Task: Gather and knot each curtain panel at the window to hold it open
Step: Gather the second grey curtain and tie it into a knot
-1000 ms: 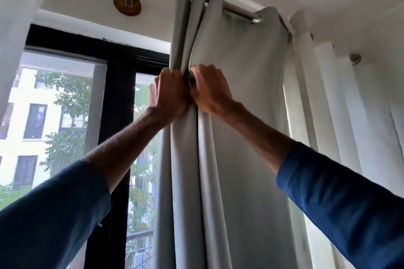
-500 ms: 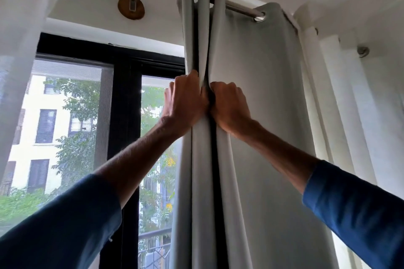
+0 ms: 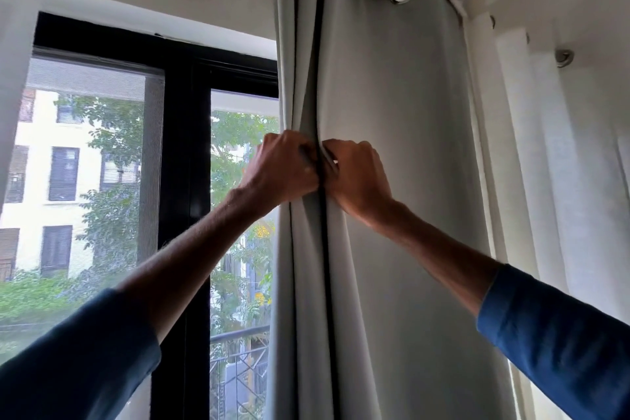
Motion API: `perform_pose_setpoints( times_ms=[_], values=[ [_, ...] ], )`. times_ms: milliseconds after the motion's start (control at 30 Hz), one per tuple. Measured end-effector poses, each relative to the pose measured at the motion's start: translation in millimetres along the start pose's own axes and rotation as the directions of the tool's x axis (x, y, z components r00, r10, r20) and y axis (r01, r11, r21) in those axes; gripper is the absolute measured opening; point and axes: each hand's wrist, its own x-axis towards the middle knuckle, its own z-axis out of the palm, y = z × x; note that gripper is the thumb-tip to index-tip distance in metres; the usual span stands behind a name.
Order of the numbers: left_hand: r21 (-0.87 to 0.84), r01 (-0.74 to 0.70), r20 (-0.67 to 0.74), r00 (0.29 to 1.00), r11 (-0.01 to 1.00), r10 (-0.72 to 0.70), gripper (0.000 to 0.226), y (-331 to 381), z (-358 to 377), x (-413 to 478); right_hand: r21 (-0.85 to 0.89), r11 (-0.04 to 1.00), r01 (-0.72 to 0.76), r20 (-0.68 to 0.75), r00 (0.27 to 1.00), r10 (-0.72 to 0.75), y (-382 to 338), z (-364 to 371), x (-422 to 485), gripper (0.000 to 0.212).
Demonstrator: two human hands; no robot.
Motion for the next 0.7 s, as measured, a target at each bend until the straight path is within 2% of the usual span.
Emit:
perform_pose_setpoints(
  times_ms=[100, 200, 300, 367, 433, 467, 533, 600, 633, 700],
  values=[
    [-0.075, 0.088, 0.042, 0.995, 0.993, -0.085, 0.028, 6, -2, 1, 0.022, 0.999, 0.039, 0.032, 0.999, -0.039, 2, 4, -15, 0.016],
    [-0.145, 0.165, 0.059, 0.986, 0.976, -0.158, 0.039, 13, 0, 7, 0.052, 0.993, 0.103, 0.074, 0.992, -0.106, 2, 9, -32, 0.005],
    [0.015, 0.23, 0.026, 0.973, 0.973, -0.23, 0.043, 9, 16, 14, 0.174, 0.978, 0.111, 0.05, 0.991, -0.121, 5, 5, -43, 0.007],
    [0.067, 0.228, -0.019, 0.974, 0.971, -0.228, 0.038, 7, 25, 16, 0.251, 0.963, 0.099, 0.058, 0.991, -0.117, 12, -2, -44, 0.014],
    [0.063, 0.224, -0.043, 0.974, 0.973, -0.221, 0.033, 6, 30, 15, 0.244, 0.966, 0.083, 0.03, 0.995, -0.093, 30, -6, -39, 0.014],
    [0.065, 0.218, -0.047, 0.975, 0.974, -0.215, 0.031, 6, 31, 14, 0.199, 0.978, 0.061, -0.033, 0.998, -0.055, 43, -9, -36, 0.016],
    [0.073, 0.202, -0.06, 0.978, 0.977, -0.198, 0.027, 5, 32, 12, 0.089, 0.996, -0.033, -0.203, 0.978, 0.05, 77, -13, -28, 0.026],
    [0.076, 0.19, -0.058, 0.981, 0.979, -0.186, 0.026, 5, 31, 12, 0.012, 0.983, -0.181, -0.305, 0.936, 0.175, 111, -21, -22, 0.046],
    [0.075, 0.182, -0.047, 0.983, 0.98, -0.179, 0.027, 5, 30, 13, -0.002, 0.956, -0.293, -0.313, 0.908, 0.277, 126, -26, -19, 0.061],
    [0.072, 0.153, -0.023, 0.988, 0.986, -0.152, 0.033, 5, 27, 14, -0.019, 0.847, -0.532, -0.239, 0.824, 0.513, 152, -35, -15, 0.095]
  ],
)
